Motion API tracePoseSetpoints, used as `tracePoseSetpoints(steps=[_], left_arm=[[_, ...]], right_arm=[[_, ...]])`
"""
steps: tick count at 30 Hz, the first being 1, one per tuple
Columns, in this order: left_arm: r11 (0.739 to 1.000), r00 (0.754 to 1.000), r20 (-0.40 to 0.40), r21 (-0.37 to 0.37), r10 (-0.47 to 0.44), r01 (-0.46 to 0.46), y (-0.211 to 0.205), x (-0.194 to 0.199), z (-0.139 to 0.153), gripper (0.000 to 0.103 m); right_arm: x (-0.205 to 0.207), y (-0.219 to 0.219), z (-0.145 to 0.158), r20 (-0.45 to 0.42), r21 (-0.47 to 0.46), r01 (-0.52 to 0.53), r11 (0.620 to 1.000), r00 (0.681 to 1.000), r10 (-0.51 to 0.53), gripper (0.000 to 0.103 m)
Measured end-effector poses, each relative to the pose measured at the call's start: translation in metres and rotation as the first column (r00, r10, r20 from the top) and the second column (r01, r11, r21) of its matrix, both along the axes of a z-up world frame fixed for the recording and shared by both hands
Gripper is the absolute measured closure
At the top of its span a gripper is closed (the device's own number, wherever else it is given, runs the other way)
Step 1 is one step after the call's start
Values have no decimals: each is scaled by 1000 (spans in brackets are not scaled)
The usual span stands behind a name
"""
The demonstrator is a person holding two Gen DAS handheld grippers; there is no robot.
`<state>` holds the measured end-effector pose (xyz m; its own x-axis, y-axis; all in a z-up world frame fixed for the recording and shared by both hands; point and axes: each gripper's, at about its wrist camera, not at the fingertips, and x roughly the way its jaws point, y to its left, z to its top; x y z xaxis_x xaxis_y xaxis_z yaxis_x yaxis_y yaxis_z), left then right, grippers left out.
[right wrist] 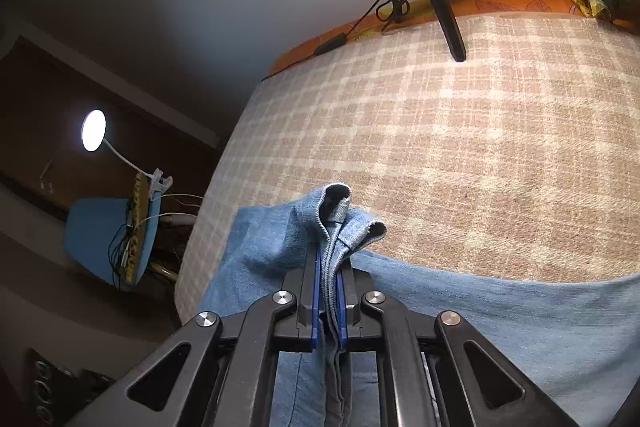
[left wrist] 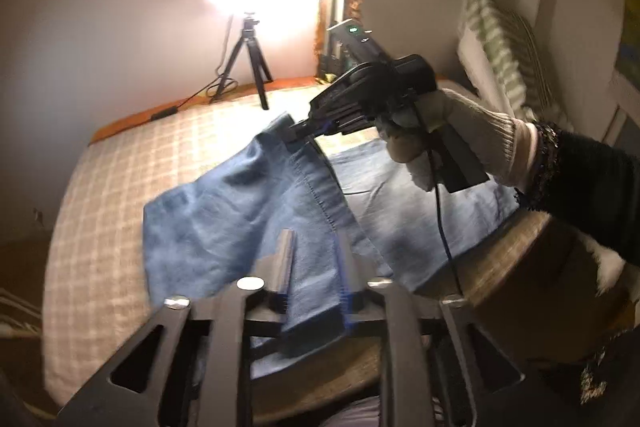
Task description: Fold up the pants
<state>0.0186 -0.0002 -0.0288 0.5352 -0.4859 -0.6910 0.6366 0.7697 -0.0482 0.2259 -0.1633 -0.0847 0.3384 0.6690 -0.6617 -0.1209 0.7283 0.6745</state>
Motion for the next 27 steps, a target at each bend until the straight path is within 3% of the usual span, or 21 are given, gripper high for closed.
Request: tracePoseSetpoints(steps=[1,10,12,14,17,22,27], left_arm=[[1000,1000,-5,15,-24,24,-7,0,-1,67],[971,974,-125,124,-191,207,-81,0,-64,58],[959,972,-116,178,-203,221,-94,0,-78,57],[949,974,-112,227,-197,218,-102,5,-93,47],[941,982,-94,284,-166,186,-104,16,-107,45],[955,981,-121,237,-150,175,-86,34,-115,45],[962,981,-102,205,-162,180,-74,35,-115,61]], right_arm=[[0,-1,-3,-5,9,0,1000,1000,0,98],[16,-15,-32,-59,42,-5,999,998,8,98],[18,-16,-35,-68,29,-8,1000,998,10,98],[18,-16,-36,-66,34,-13,999,998,15,98],[20,-14,-33,-60,38,-20,999,998,22,98],[21,-11,-34,-56,28,-32,999,998,34,97],[22,-10,-38,-67,40,-21,999,997,24,97]])
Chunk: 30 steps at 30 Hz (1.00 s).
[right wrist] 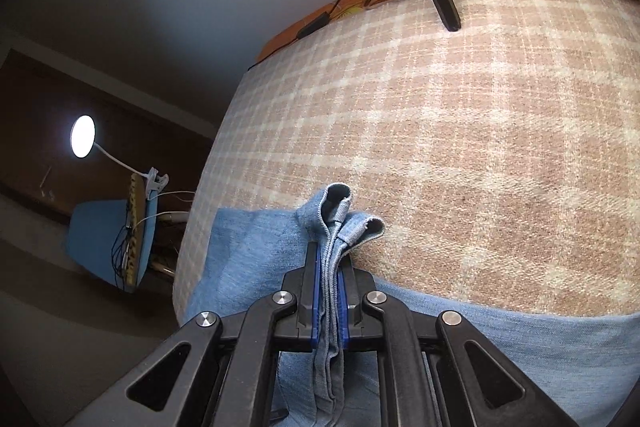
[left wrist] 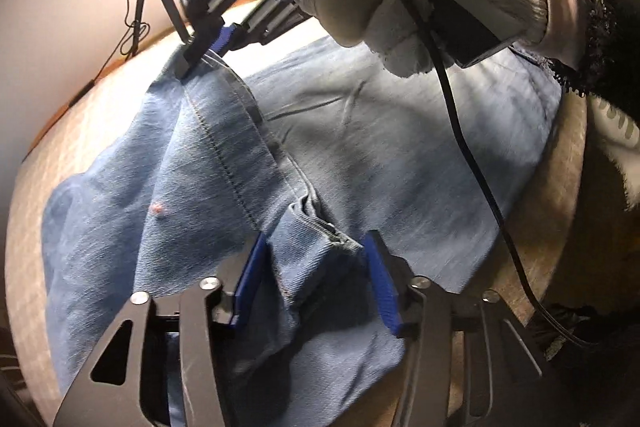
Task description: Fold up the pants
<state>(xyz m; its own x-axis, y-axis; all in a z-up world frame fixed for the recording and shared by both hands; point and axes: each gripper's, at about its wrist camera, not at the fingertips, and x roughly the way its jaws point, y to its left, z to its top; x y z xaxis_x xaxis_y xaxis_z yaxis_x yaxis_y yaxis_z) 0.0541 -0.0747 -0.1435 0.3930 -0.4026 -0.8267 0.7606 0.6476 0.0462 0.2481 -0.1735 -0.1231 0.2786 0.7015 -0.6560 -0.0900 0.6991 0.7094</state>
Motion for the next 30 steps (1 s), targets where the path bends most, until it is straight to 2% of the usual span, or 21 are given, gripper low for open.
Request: tracePoseSetpoints(steps=[3,4,5,6,8,10,13,17,19,23,26,30], left_arm=[[998,999,-35,-50,29,-30,13,9,5,79],[996,997,-57,-80,43,-47,18,14,8,88],[993,996,-70,-98,53,-60,21,16,11,90],[989,994,-81,-123,66,-76,25,17,15,91],[968,988,-130,-226,79,-107,29,15,24,91],[950,990,-124,-294,73,-107,29,4,42,91],[936,995,-83,-345,50,-76,20,-12,61,91],[900,994,-108,-428,36,-79,9,-11,73,91],[885,994,-110,-460,18,-67,-2,-17,79,91],[877,996,-80,-479,-29,-13,-25,-26,83,91],[857,993,-97,-515,-71,11,-45,-27,83,91],[848,989,-92,-527,-119,53,-67,-29,83,91]], right_arm=[[0,-2,-3,-5,-5,3,1000,1000,-3,97],[-1,-2,-4,-5,-8,5,1000,1000,-5,97],[-1,-4,-4,-4,-10,7,1000,1000,-7,97],[-2,-4,-5,-4,-11,8,1000,1000,-9,97],[-4,-5,-2,5,-23,14,1000,1000,-14,97],[-8,-7,5,22,-28,15,999,1000,-15,98],[-15,-7,18,49,-38,13,999,999,-11,98],[-28,-22,43,99,-54,32,998,995,-27,98],[-35,-36,55,119,-52,54,997,992,-47,98],[-48,-68,72,139,-55,103,993,986,-95,99],[-59,-90,80,154,-83,138,987,980,-124,99],[-71,-124,87,156,-109,188,976,973,-170,99]])
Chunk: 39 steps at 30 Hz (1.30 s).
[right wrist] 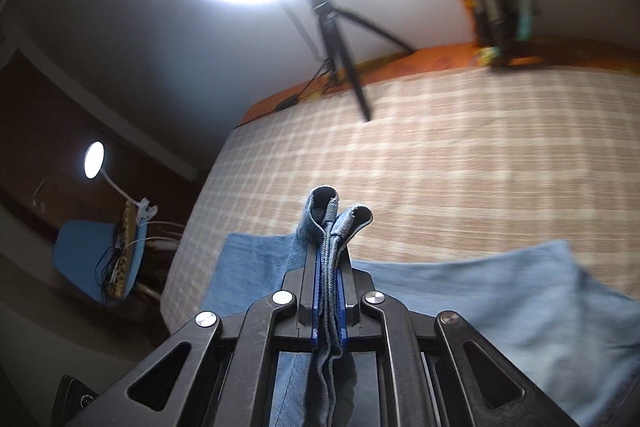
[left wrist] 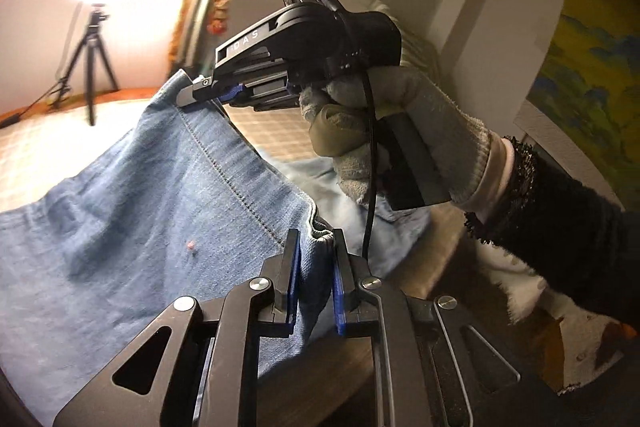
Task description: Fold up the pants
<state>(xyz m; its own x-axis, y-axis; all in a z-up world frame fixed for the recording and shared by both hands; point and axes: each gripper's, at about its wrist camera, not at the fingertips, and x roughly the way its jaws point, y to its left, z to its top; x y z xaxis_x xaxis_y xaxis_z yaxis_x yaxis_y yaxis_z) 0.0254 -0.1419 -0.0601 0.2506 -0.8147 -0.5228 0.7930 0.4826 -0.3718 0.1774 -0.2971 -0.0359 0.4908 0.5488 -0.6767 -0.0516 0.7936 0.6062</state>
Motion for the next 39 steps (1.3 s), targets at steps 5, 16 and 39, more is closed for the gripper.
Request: tracePoseSetpoints(steps=[5,16,39], left_arm=[[998,998,-9,-15,-61,61,-25,1,-2,91],[987,987,-14,-18,-161,161,-72,-16,4,91],[922,922,-27,-20,-387,387,-200,-49,-7,91]], right_arm=[[-18,-34,5,-3,-35,59,998,998,-59,99],[-46,-96,12,3,-82,148,985,989,-149,99],[-124,-233,-5,-31,-158,356,921,931,-365,99]])
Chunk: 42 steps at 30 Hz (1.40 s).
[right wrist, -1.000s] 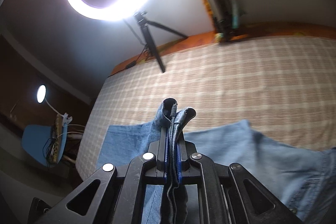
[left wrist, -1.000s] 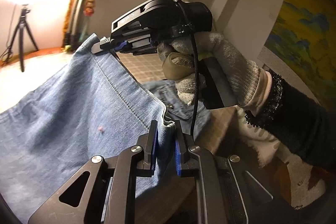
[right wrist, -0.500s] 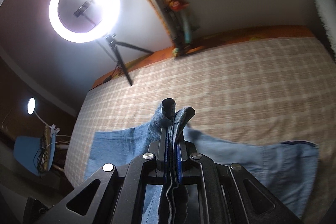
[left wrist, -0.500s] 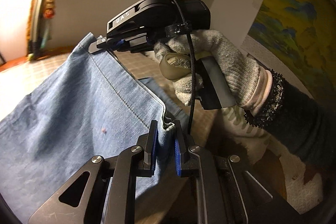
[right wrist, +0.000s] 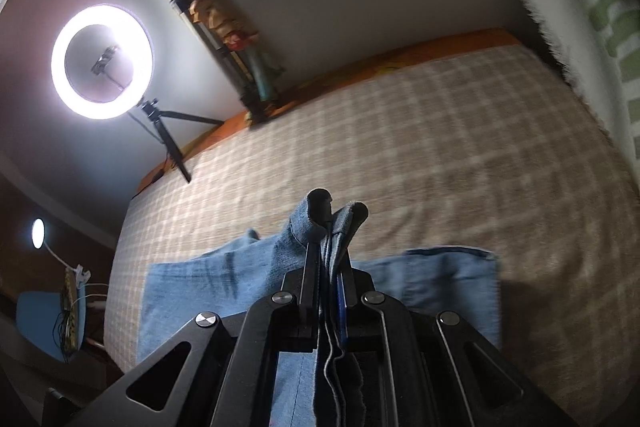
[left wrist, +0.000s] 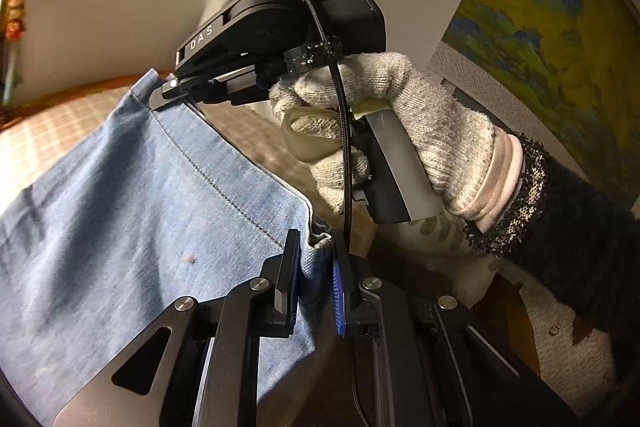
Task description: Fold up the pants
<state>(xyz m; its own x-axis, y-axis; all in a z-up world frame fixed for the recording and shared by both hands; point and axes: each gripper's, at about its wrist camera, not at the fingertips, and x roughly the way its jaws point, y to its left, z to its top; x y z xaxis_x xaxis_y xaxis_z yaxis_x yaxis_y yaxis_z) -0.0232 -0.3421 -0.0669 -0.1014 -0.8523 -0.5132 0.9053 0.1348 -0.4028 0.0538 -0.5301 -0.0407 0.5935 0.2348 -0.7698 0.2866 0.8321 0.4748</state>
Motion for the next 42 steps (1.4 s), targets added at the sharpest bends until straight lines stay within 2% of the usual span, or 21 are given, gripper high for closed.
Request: tracePoseSetpoints(steps=[8,10,12,15,17,19,20,21,28,30,32,34,36,39,42], left_arm=[[997,1000,1,75,-10,10,-22,1,-20,91],[996,1000,-13,90,-2,3,-20,4,-22,91],[994,1000,-22,107,-1,4,-19,3,-23,87],[992,1000,-9,128,3,-2,-11,-2,-22,87],[990,1000,-13,142,13,-11,-3,-3,-21,82],[989,999,-10,145,32,-30,12,-2,-17,82],[989,999,-7,145,38,-37,19,-2,-15,82],[988,999,-3,145,45,-44,26,-1,-12,82],[973,980,97,139,174,-187,98,10,16,78],[962,967,130,141,218,-236,116,13,22,78],[940,943,177,149,281,-308,143,19,25,75],[911,920,186,172,344,-376,166,29,23,67],[886,898,195,181,394,-428,186,33,19,67],[832,853,216,206,475,-515,221,42,8,67],[774,814,211,253,542,-581,246,53,-10,67]], right_arm=[[-1,-18,-39,-54,-8,19,1000,998,-19,99],[1,-21,-49,-69,-2,25,1000,997,-25,99],[2,-23,-56,-77,1,28,1000,997,-28,99],[5,-22,-64,-92,-14,27,1000,995,-28,99],[7,-20,-66,-102,-40,20,999,994,-24,96],[6,-18,-64,-108,-73,28,997,993,-36,86],[5,-19,-61,-116,-105,43,994,992,-55,75],[5,-19,-59,-115,-119,46,992,992,-60,69],[1,-2,-24,-47,-182,58,982,997,-67,68],[2,15,-8,-8,-218,46,975,999,-49,64],[3,32,4,30,-227,28,973,999,-22,64],[7,53,14,64,-240,0,971,998,15,64],[13,78,21,93,-241,-46,969,993,70,64],[25,121,27,116,-234,-133,963,980,164,63],[44,170,27,111,-248,-239,939,956,273,64]])
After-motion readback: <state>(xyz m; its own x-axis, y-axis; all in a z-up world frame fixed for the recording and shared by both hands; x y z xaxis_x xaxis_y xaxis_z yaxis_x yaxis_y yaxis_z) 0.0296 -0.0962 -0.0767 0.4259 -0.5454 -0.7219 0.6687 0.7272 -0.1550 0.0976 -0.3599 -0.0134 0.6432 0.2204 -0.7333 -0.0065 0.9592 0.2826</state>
